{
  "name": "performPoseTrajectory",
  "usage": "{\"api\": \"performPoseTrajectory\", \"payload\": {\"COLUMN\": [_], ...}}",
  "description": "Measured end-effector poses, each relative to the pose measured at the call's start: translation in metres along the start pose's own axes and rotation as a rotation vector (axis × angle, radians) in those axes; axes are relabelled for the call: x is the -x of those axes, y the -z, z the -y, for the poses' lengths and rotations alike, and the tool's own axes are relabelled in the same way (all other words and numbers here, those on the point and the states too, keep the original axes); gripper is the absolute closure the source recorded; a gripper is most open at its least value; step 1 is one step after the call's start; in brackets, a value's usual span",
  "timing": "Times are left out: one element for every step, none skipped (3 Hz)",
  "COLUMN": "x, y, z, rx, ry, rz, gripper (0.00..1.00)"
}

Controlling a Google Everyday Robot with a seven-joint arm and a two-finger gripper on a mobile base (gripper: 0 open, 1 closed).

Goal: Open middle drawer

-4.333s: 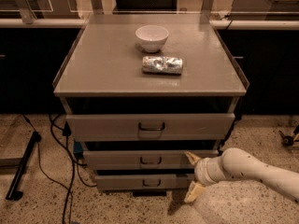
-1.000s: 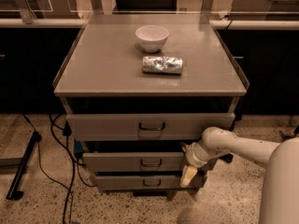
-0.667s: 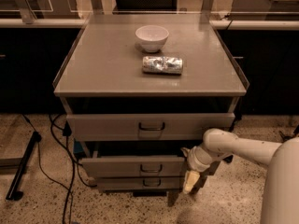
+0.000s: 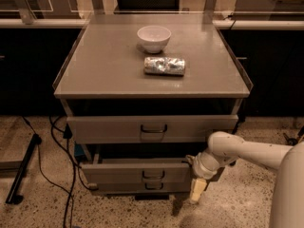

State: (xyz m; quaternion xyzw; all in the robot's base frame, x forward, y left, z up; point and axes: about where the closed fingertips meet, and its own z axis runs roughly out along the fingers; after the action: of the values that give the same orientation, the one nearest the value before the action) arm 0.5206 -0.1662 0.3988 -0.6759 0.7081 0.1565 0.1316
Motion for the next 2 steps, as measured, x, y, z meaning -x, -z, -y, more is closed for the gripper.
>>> {"api": "performPoseTrajectory", "payload": {"x": [-0.007, -0.013], "y": [0.01, 0.017], "z": [-0.046, -0.076], "rx": [0.113, 0.196], "ry": [-0.011, -0.024], "rz": [-0.024, -0.038], "gripper": [0.0, 0.0]}}
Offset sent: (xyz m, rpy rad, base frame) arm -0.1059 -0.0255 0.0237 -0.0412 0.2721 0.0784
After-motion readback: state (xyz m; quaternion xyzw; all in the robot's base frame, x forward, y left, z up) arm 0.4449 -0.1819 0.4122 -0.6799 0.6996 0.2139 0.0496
